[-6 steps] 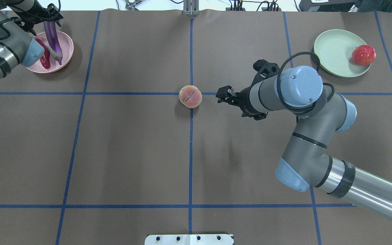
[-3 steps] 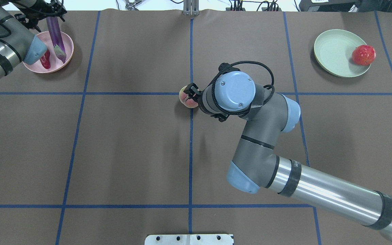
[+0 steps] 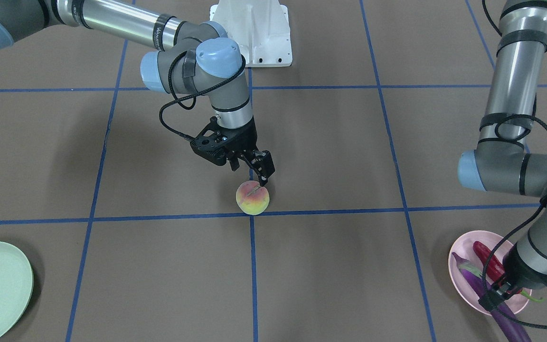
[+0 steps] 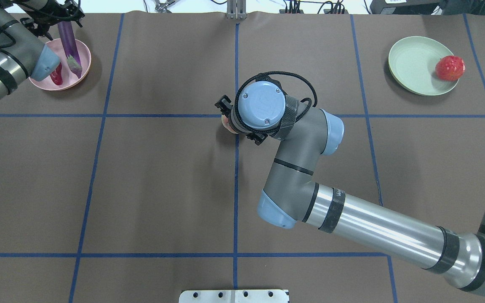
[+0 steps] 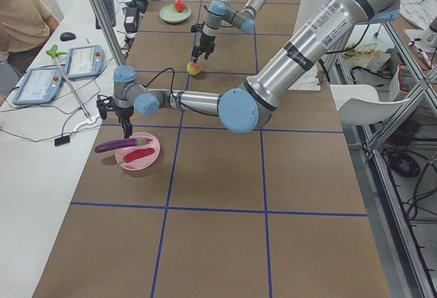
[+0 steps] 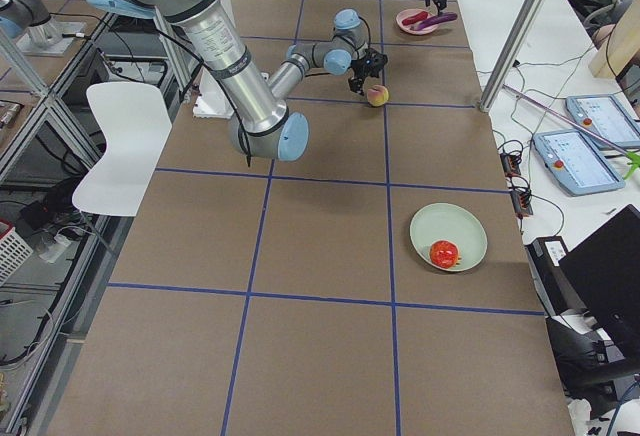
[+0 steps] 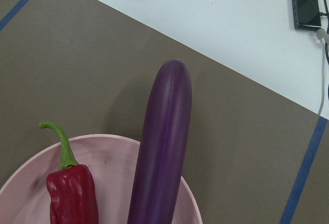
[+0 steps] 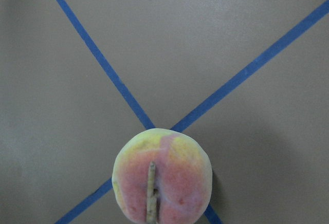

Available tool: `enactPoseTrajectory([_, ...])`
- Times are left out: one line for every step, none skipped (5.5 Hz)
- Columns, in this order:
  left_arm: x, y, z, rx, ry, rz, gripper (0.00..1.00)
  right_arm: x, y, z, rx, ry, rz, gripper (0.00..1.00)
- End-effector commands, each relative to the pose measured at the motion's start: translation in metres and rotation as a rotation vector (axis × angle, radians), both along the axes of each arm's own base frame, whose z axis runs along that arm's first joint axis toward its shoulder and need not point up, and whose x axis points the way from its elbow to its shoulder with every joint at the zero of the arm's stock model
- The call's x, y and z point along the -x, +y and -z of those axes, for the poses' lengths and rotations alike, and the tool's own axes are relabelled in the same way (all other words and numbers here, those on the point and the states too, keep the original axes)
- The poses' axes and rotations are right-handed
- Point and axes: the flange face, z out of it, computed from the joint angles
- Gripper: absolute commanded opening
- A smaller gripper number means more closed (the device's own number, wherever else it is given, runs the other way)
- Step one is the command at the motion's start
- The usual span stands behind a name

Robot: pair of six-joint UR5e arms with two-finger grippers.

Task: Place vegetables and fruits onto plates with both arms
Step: 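Reach the right gripper down and grasp the peach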

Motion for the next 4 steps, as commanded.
enactPoseTrajectory([-0.0074, 0.0047, 0.0071, 0.009, 0.019, 0.020, 1.00, 0.0132, -0.0142, -0.0033, 0.054, 0.012, -0.037, 1.00])
enactPoseTrajectory([-0.0088, 0.0047, 0.0082, 0.009, 0.019, 0.018, 1.00, 0.0148, -0.0152, 0.0002, 0.055, 0.007, -0.040, 1.00])
enactPoseTrajectory([-0.0084, 0.0056, 0.0073, 0.009, 0.019, 0.018, 1.00, 0.0154, -0.0182, -0.0019, 0.070, 0.005, -0.078, 1.00])
enactPoseTrajectory([-0.0130, 0.0072, 0.0078, 0.009, 0.018, 0.013, 1.00, 0.0160, -0.0186, -0.0033, 0.073, 0.007, -0.079, 1.00])
